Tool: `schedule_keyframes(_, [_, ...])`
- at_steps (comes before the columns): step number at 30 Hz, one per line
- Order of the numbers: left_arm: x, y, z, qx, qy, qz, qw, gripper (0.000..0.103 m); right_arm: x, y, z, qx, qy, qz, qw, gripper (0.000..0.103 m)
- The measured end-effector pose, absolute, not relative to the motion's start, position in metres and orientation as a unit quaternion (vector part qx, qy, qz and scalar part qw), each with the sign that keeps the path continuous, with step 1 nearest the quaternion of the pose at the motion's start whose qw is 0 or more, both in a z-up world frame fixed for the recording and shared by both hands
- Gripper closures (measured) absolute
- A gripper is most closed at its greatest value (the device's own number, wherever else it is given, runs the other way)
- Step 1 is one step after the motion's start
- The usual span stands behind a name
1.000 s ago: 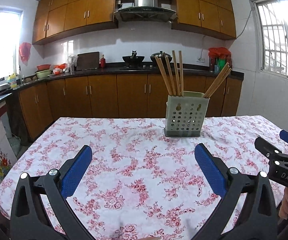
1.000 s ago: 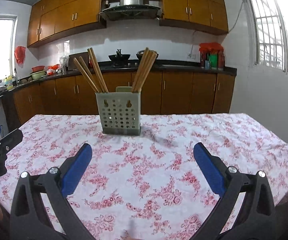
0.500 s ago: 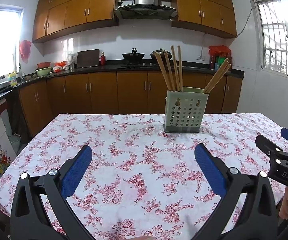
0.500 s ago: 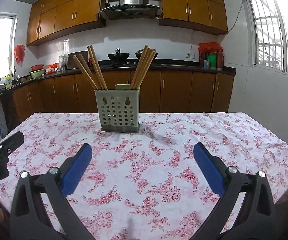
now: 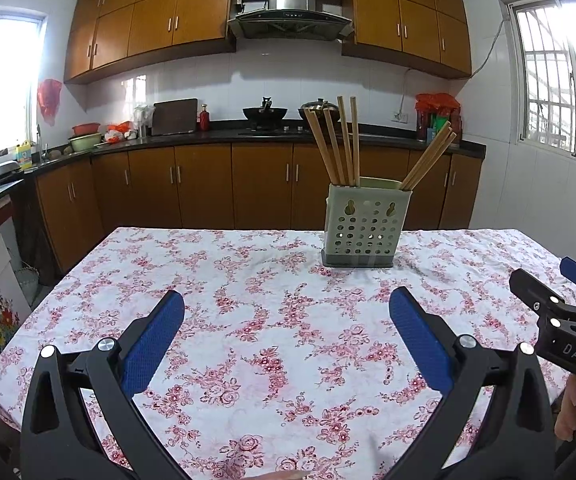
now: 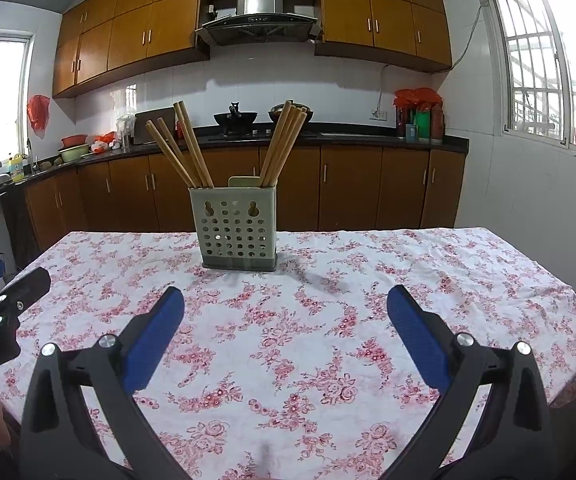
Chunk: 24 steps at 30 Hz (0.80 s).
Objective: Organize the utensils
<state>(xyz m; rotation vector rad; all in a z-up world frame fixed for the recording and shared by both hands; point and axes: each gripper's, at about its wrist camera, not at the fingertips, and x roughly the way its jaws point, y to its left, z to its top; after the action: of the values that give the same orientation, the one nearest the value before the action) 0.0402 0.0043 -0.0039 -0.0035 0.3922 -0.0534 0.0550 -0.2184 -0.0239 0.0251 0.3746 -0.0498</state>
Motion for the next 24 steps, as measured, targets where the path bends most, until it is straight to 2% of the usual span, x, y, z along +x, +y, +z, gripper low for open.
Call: schedule_keyframes(24, [0.0401, 0.0033, -0.0028, -0.003, 0.195, -0.026, 0.980, 0.002, 0.0554, -0.2189, -0.0243, 0.012, 0.188, -0.024, 0.982, 0.004])
